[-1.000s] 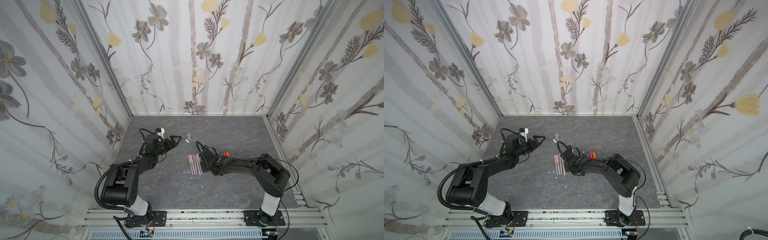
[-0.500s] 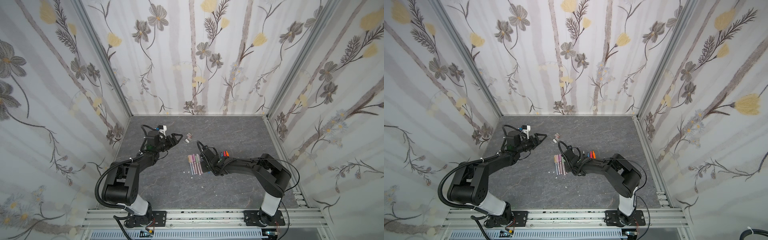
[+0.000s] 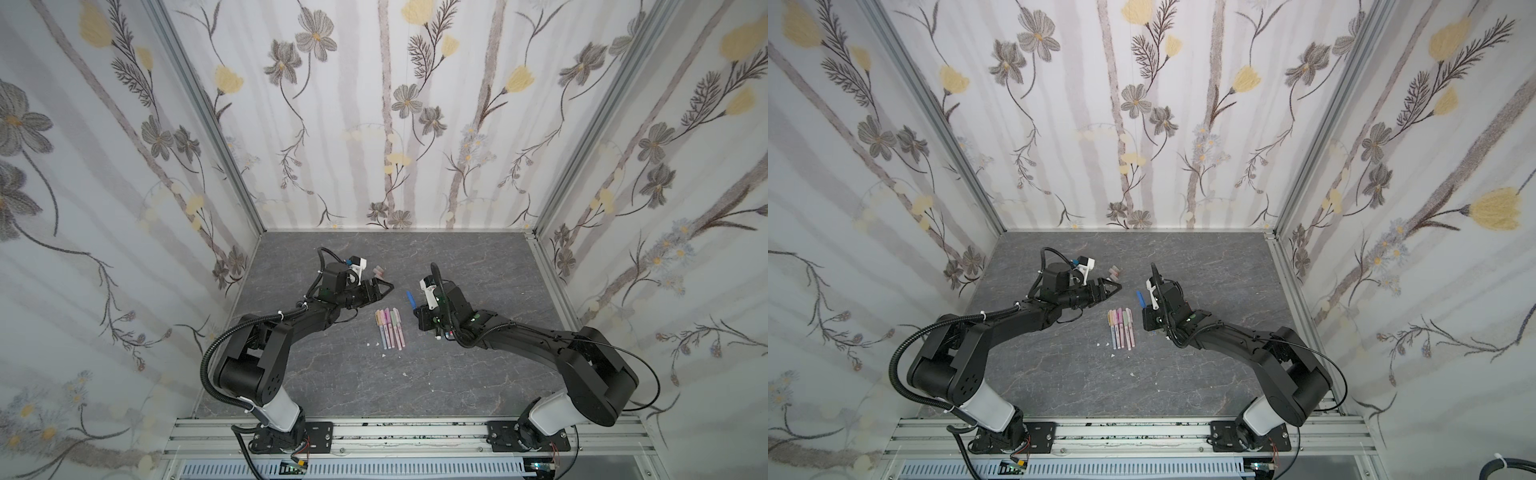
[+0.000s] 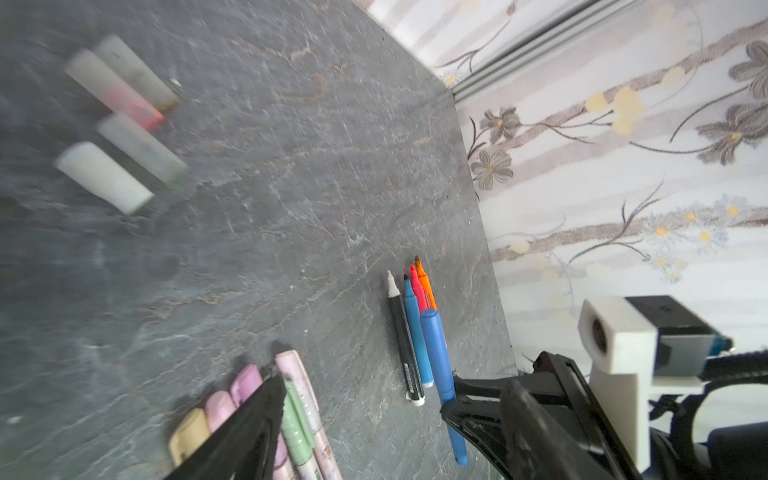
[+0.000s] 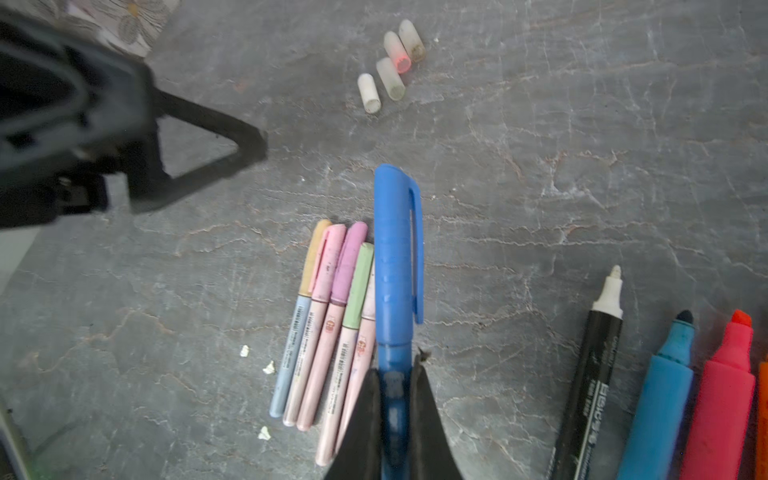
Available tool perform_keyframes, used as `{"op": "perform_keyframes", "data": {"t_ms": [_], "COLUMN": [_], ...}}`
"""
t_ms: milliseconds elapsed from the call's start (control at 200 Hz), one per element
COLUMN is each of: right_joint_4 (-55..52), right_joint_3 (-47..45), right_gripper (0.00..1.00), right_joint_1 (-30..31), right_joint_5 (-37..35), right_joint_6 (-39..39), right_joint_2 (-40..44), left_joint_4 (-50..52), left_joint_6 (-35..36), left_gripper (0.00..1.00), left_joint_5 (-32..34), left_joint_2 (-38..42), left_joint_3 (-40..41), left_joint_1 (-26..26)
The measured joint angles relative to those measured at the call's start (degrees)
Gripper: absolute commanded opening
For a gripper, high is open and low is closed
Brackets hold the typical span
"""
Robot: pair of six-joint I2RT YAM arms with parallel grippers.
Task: Remove pen caps from pens
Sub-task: Open the pen cap on the pen.
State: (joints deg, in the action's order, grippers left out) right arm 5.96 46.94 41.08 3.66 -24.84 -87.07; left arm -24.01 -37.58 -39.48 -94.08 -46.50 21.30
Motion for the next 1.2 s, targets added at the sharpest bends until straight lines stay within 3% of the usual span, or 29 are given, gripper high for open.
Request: {"op": "perform_keyframes", "data": {"t_ms": [435, 669, 1199], "right_joint_4": [4.0, 4.11, 5.6], "right_joint_3": [0.33, 0.31, 0.04], "right_gripper": [0.02, 0.02, 0.03], "right_joint_1": [-0.28, -0.28, -0.28], "right_joint_5": [1.99, 2.01, 1.09], "right_joint_6": [-0.02, -0.15, -0.13], "right_joint_2": [0.98, 0.96, 0.28], "left_joint_4": [-6.19, -6.27, -7.96], "left_joint_6": [-5.11, -6.05, -7.67], "left_gripper": [0.56, 0.35, 0.13], "left_joint_5": [-1.2, -1.05, -1.66], "left_joint_2": [-6.25, -8.87, -9.57], "left_joint_3": [-4.55, -6.6, -7.37], "left_joint_1": [6.43, 7.19, 7.76]}}
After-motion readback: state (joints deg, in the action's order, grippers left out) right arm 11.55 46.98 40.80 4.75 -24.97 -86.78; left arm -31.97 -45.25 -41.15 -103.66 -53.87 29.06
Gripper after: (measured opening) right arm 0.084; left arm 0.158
